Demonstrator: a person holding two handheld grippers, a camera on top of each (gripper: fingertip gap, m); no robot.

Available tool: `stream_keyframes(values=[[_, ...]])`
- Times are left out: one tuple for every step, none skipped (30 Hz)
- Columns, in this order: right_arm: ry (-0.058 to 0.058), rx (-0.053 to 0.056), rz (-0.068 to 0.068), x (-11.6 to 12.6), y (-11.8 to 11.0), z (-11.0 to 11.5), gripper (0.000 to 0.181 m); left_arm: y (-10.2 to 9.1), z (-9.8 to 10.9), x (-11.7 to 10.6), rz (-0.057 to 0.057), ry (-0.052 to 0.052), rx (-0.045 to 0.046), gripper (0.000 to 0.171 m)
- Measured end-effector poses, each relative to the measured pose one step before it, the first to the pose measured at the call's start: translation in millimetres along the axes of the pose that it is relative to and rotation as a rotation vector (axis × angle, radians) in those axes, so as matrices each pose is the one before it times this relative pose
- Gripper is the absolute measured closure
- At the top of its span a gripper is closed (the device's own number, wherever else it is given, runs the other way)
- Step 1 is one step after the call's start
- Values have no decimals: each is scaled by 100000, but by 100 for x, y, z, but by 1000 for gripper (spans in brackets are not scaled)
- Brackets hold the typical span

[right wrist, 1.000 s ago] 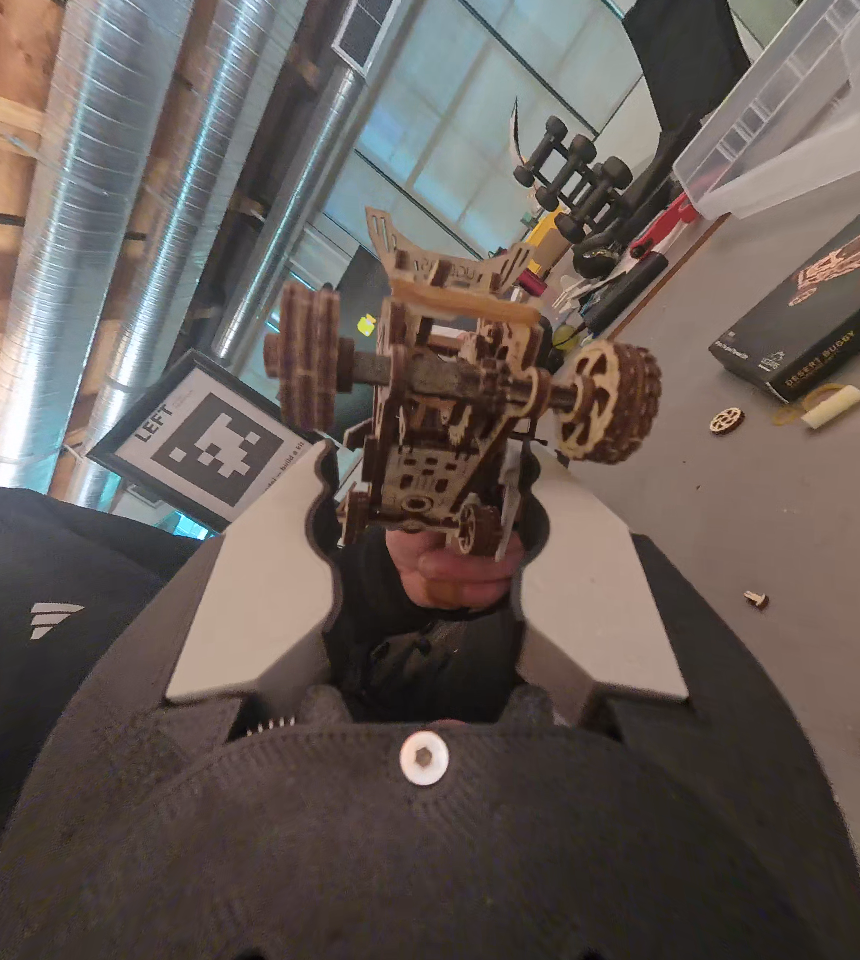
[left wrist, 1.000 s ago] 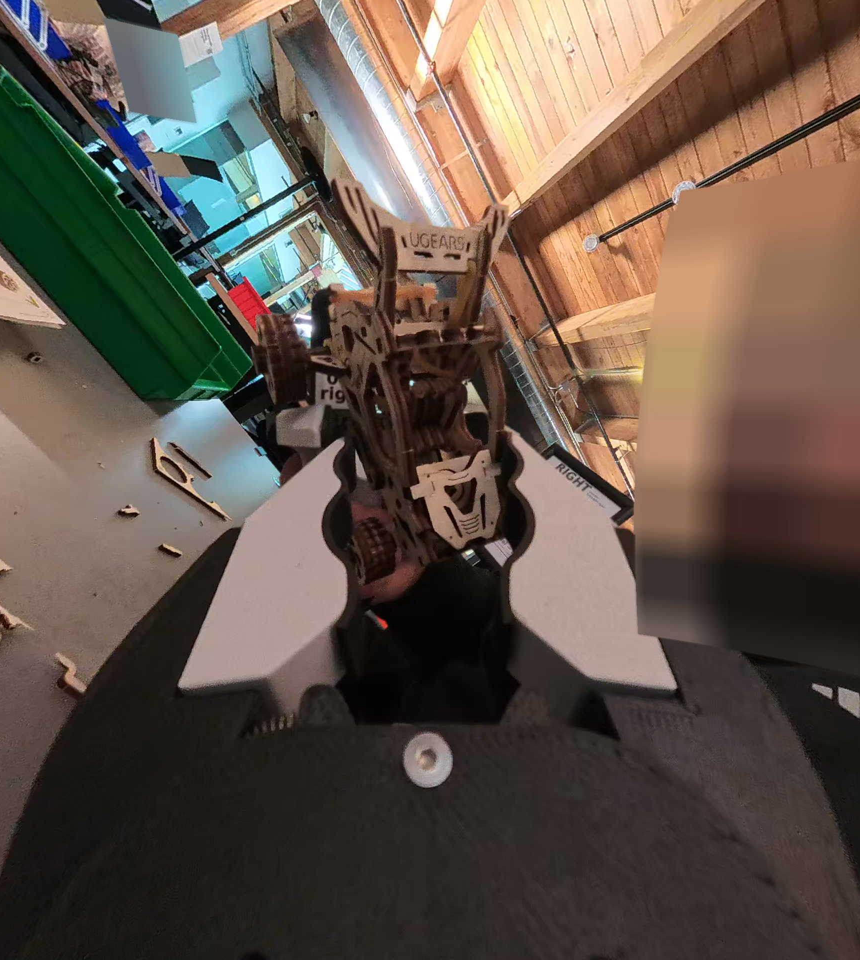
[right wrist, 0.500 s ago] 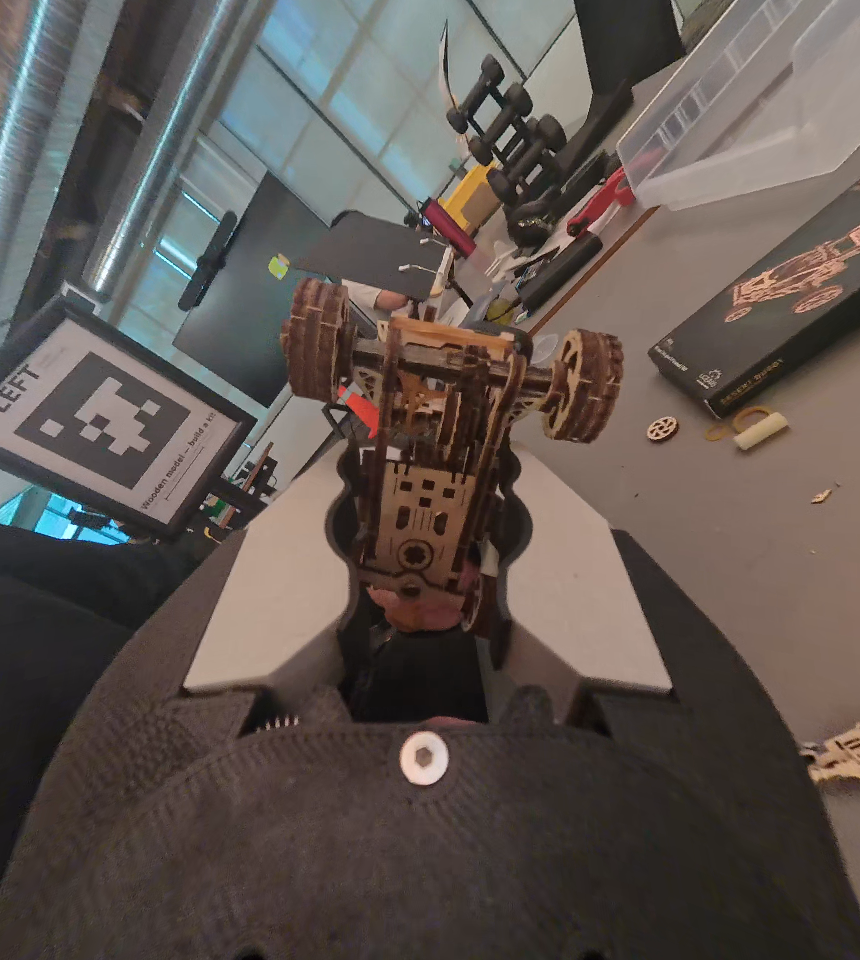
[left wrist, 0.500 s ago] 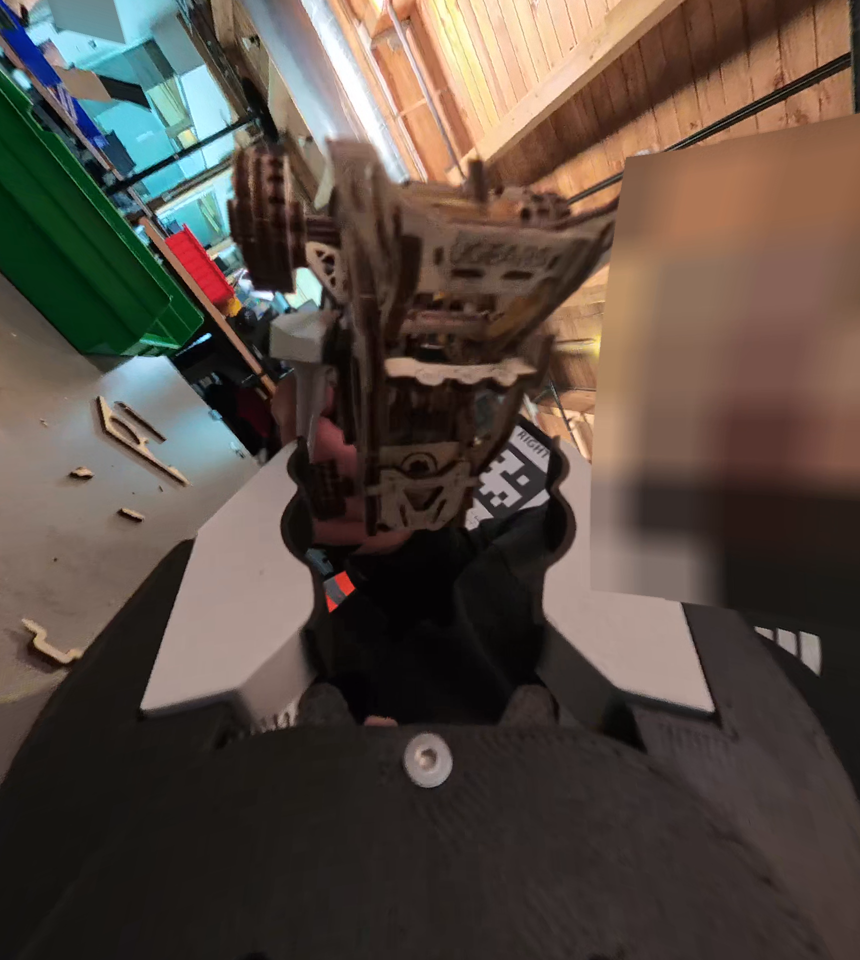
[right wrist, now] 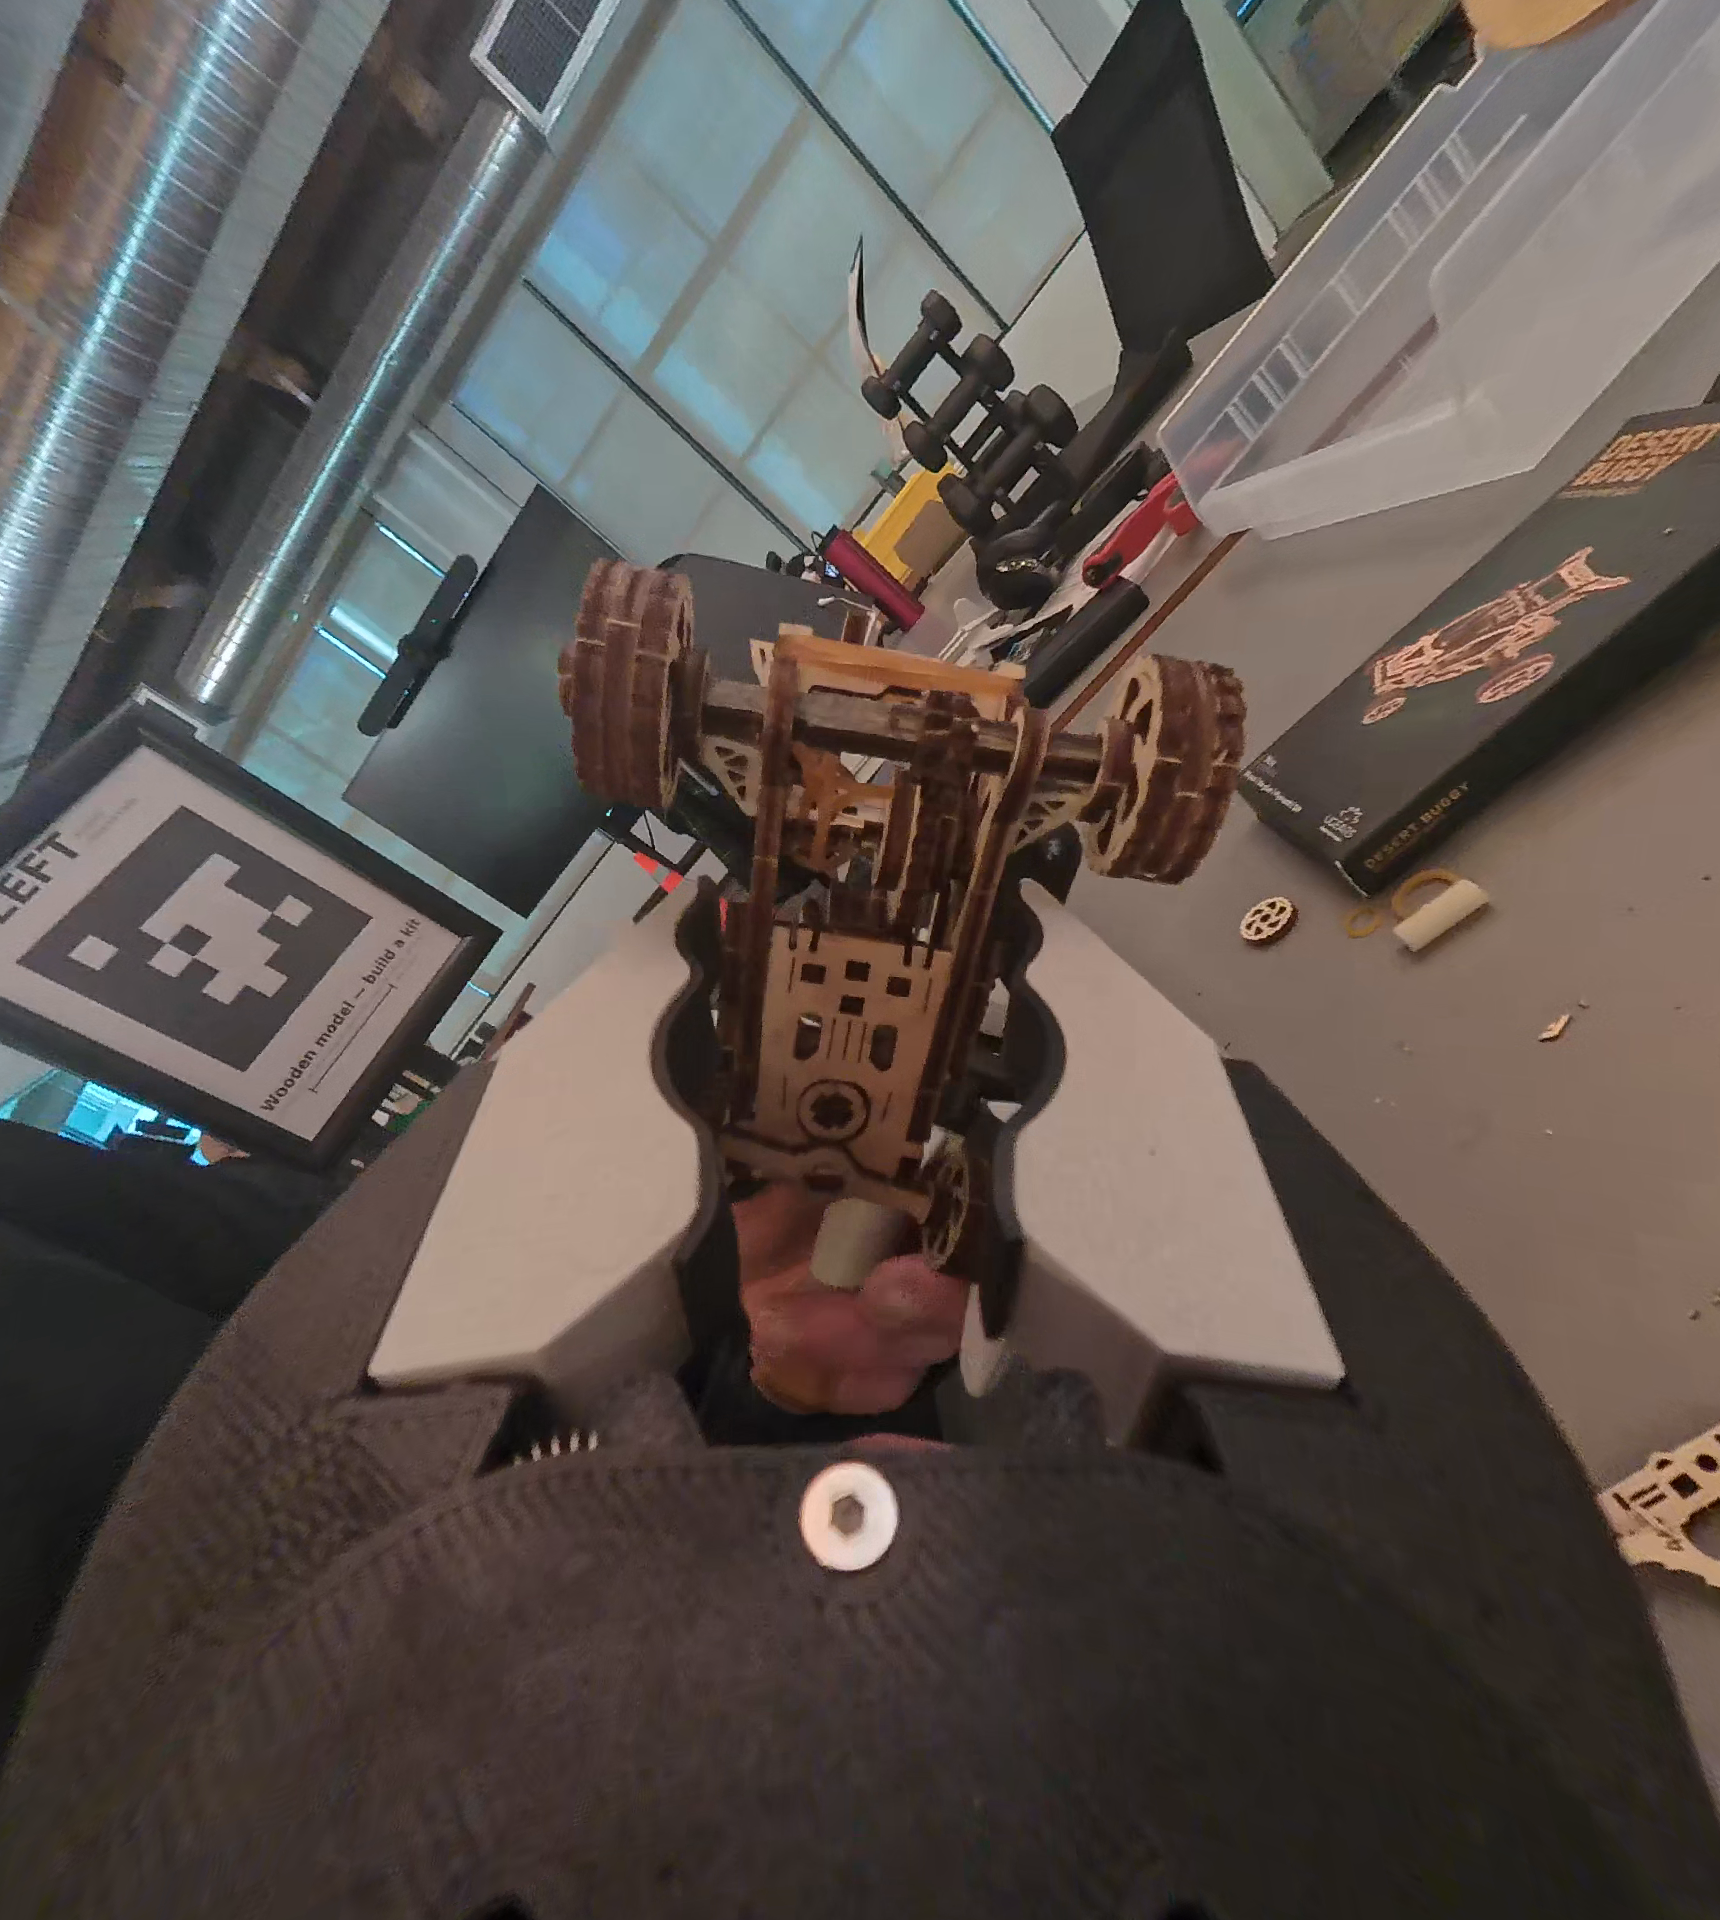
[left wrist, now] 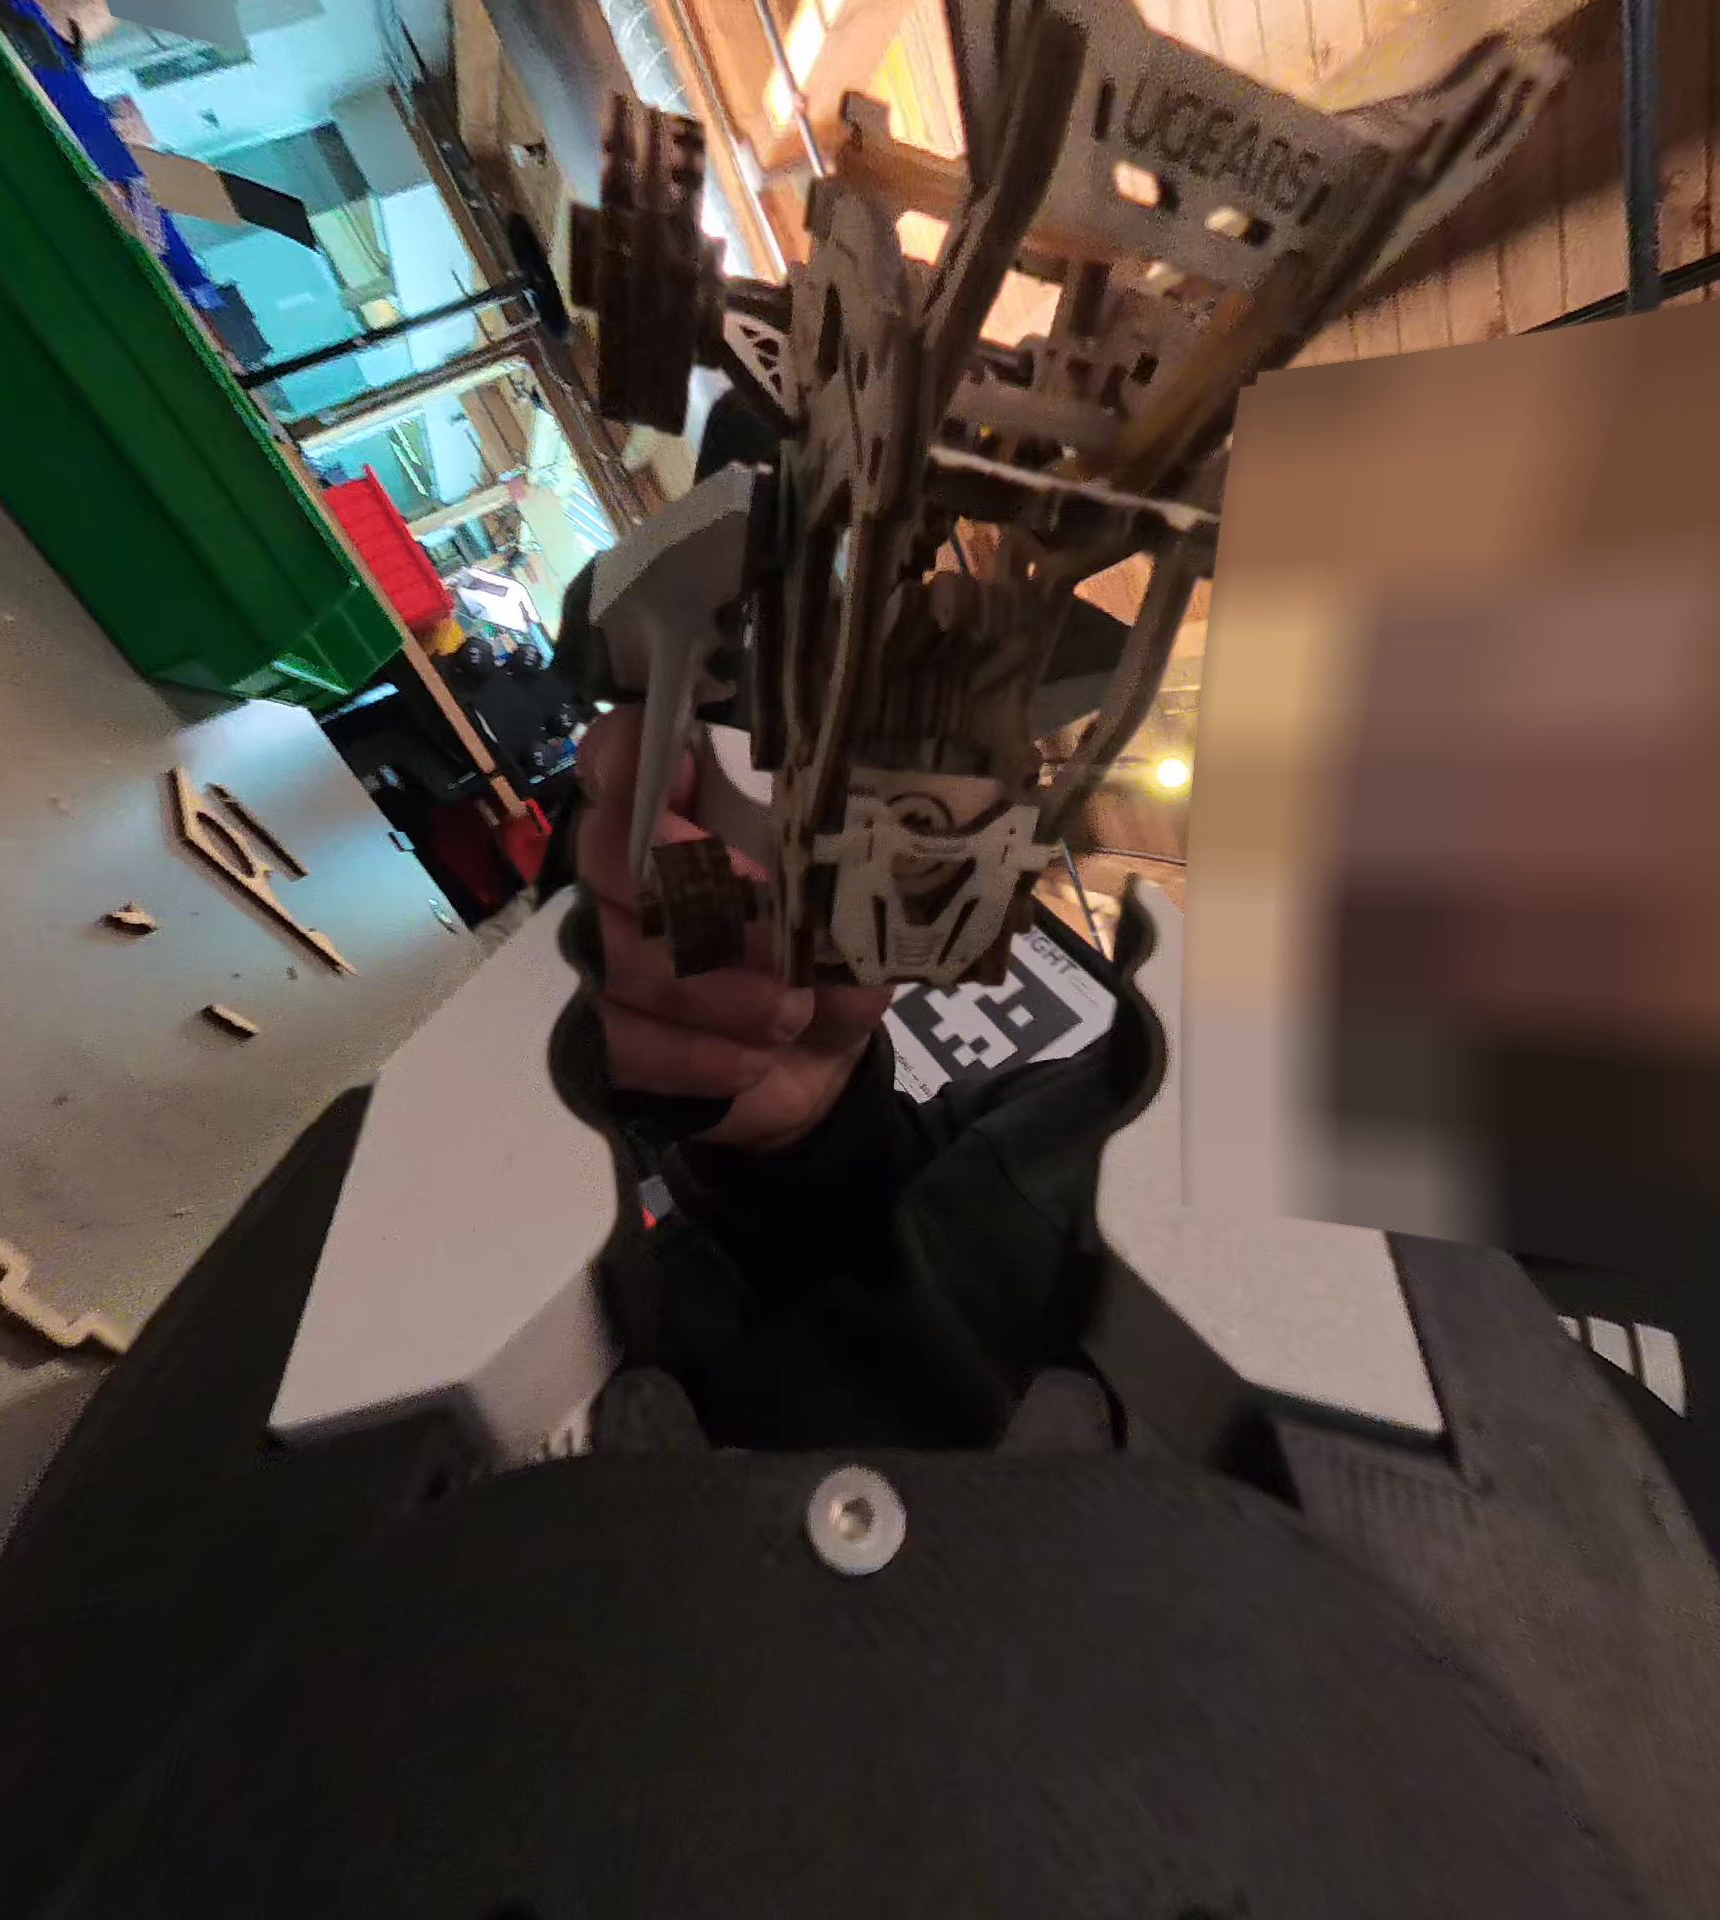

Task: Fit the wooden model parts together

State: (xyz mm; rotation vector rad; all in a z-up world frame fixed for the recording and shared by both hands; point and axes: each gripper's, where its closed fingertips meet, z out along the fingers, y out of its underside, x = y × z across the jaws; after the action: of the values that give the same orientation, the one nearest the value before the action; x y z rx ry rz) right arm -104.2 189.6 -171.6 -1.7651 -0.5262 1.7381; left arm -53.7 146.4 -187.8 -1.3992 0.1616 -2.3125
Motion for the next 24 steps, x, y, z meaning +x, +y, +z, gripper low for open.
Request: stream_keyframes(values=[[-307,142,-270,-117,12,40,130,345,334,148,-1044,1580,-2247,83],[567,494,-631,-9,-58,4,130,264,297,4,-1091,492,-1311,85],[618,-519,-756,42,50,20,130,-19,174,-59,10,-257,676,87],[-623,236,150,-90,-43,-2,130,41,74,-111,792,-620,116,92],[-1195,1049,866,-163,-166,-43,130,33,-73,-46,1545,-82,-208,99],[339,-325,102,54,46,-12,129,-55,-143,-53,510,-36,244,98],[76,-551,-357,27,74,-9,130,39,-101,7,261,275,-521,100],[-491,-323,1039,-29,55,2,130,66,-82,-15,2148,-739,-845,100],[-753,721,707,-107,-69,-3,131,-30,-17,72,2848,-1147,-483,101],[-461,-328,-531,-161,-27,1,130,46,68,150,558,232,-1160,100],[208,-694,-1098,-169,-70,12,130,-83,43,233,-719,1752,40,101],[1113,-606,-913,-70,-96,37,130,-116,-13,183,-1037,1821,294,100],[1044,-1015,-386,-49,-22,76,130,-54,-21,149,-152,1337,-85,101],[307,-1285,152,-100,4,70,130,84,45,181,852,1037,-834,101],[-22,-1599,679,-127,87,65,130,119,66,134,1821,353,-986,102],[329,-773,1337,-103,19,40,129,23,19,134,1195,670,-484,102],[298,146,712,-182,-50,30,129,-22,-13,170,489,1067,-476,102],[557,-33,-352,-187,-28,29,129,57,29,208,1196,929,-913,102],[300,-215,590,-199,-31,24,130,126,67,187,2201,405,-1133,102],[-42,372,241,-254,-120,12,130,-22,83,217,1202,505,-302,103],[447,-500,-1012,-199,-35,16,130,12,93,177,345,852,-574,103],[-221,-150,-820,-244,-79,3,130,-41,70,194,663,873,-191,103],[32,137,-793,-155,-63,4,130,-24,58,105,566,346,-481,102],[586,-161,-1540,-74,0,-13,130,68,48,89,-638,557,-1058,102]])
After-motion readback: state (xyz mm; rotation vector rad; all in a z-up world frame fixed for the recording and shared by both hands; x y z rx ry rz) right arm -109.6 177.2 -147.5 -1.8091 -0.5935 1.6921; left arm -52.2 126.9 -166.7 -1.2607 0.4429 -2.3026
